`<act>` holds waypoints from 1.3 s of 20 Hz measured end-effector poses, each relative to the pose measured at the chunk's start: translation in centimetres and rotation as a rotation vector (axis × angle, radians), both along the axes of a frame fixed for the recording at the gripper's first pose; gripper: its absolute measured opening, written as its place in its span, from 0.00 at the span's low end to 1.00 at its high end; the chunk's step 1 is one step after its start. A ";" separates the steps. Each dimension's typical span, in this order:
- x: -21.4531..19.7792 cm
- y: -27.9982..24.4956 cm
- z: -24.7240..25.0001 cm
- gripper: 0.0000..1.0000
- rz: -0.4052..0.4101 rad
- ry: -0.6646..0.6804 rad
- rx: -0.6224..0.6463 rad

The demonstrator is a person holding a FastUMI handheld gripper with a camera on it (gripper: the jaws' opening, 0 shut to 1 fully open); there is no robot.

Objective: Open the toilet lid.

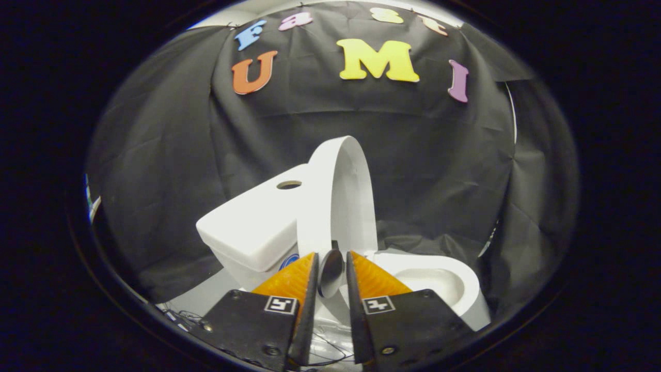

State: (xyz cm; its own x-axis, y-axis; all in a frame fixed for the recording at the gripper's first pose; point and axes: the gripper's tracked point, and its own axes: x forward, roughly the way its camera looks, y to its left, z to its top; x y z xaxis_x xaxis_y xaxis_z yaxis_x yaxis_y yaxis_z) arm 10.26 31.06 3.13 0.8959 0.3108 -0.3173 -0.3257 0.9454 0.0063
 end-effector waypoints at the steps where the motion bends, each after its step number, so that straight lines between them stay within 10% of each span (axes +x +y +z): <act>1: 0.0 -0.3 0.5 0.51 0.012 -0.032 -0.007; 9: -4.7 -6.5 7.9 1.00 -0.003 -0.340 0.079; 18: -8.5 -20.8 9.9 1.00 -0.121 -0.456 0.178; 26: -9.5 -28.6 1.2 1.00 -0.190 -0.331 0.150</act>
State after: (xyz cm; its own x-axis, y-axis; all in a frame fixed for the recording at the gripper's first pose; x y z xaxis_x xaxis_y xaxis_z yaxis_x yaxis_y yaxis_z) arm 0.75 2.44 4.36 0.9880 0.1508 0.0344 -0.1530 0.9855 0.0732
